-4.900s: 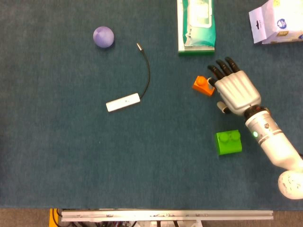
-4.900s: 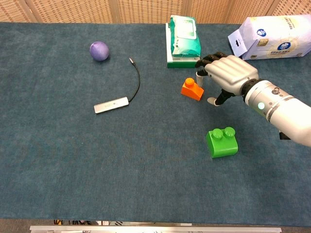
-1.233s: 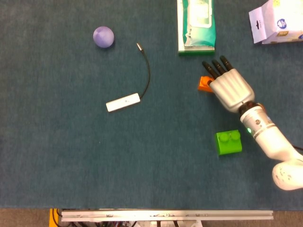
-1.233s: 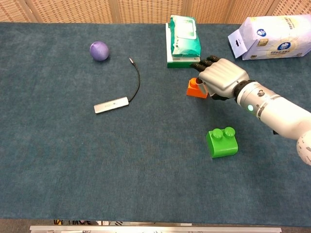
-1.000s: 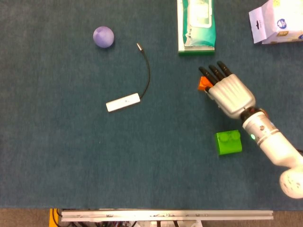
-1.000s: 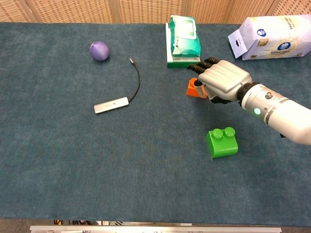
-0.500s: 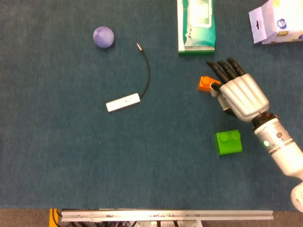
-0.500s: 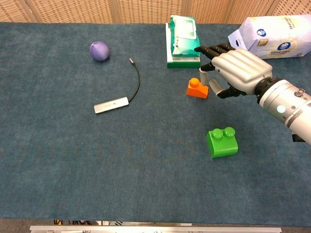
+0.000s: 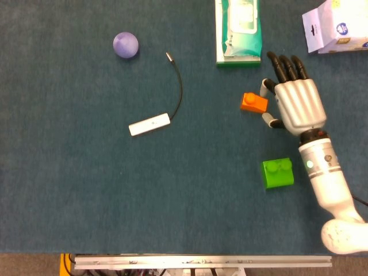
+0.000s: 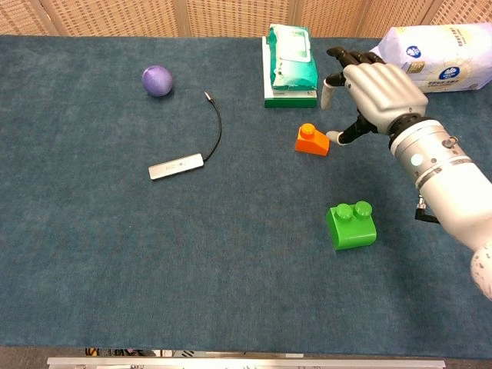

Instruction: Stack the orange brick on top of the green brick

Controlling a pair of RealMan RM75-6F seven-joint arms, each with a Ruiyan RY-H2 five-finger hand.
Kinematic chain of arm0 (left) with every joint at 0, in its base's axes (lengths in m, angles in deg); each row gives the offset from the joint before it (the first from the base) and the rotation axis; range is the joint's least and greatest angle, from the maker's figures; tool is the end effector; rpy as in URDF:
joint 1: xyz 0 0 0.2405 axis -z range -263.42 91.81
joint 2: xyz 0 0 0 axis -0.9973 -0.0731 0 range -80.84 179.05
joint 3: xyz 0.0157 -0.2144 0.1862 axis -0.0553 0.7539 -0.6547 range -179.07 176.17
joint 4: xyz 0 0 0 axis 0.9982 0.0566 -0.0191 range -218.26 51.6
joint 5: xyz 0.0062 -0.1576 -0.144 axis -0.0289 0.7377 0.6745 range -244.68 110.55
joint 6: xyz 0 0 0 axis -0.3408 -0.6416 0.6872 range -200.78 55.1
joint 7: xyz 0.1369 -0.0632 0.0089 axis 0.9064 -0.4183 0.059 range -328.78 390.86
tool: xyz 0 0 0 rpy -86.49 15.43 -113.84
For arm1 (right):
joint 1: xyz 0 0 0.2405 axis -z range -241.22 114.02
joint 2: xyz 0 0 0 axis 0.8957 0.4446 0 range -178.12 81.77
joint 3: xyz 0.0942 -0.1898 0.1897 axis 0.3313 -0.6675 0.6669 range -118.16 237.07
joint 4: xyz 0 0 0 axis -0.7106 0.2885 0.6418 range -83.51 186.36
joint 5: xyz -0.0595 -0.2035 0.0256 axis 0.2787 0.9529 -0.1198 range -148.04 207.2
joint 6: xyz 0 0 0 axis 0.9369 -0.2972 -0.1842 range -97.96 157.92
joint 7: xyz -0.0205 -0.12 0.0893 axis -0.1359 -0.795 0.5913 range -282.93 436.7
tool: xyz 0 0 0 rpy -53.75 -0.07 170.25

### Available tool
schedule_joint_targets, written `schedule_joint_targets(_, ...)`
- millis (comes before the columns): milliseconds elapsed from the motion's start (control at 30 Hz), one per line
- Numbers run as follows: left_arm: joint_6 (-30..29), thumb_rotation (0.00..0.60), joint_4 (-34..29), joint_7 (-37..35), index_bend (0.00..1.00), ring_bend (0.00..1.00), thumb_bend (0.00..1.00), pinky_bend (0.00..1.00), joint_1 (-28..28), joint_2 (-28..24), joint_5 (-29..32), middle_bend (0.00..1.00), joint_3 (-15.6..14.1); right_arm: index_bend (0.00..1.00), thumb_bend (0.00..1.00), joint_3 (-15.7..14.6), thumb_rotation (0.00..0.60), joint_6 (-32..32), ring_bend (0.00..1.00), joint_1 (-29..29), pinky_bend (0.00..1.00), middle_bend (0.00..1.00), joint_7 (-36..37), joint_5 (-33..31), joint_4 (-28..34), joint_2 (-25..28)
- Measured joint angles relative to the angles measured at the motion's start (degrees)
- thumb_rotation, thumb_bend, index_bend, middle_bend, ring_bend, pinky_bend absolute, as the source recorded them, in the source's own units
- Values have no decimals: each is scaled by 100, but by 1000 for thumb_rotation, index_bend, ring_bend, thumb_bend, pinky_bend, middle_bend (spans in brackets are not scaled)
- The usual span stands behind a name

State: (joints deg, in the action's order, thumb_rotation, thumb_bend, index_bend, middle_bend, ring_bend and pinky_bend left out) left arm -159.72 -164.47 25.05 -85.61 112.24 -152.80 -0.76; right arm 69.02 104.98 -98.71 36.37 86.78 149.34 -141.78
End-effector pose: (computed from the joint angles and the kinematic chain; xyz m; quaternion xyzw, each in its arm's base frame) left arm -0.3909 0.1544 0.1971 -0.5927 -0.3792 -0.3317 0.6284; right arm -0.1610 -0.3140 -0.0169 0.6816 -0.3808 0.3631 0.5086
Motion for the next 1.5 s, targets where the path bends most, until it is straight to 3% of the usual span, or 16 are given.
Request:
schedule_joint_targets(567,16,600,41,-49,584,443,0,537,-7,-18,-2,465,-10,481,100,493,600,-163,0,-283,0,37,-547,-966,-682,-643)
schedule_joint_targets(933,9,600,38,-41,584,443,0,537,-11,-12,-10,465,-12,481,102,654,600,-203,0,-468,0,37,-988,-1677,-475,-613)
schedule_joint_targets(1500,25,600,123,-151,584,443,0,537,-32,21,4,465,-26,481,98,711,600,-175,0,-768,0,37,-1339,-2208,-912,-827)
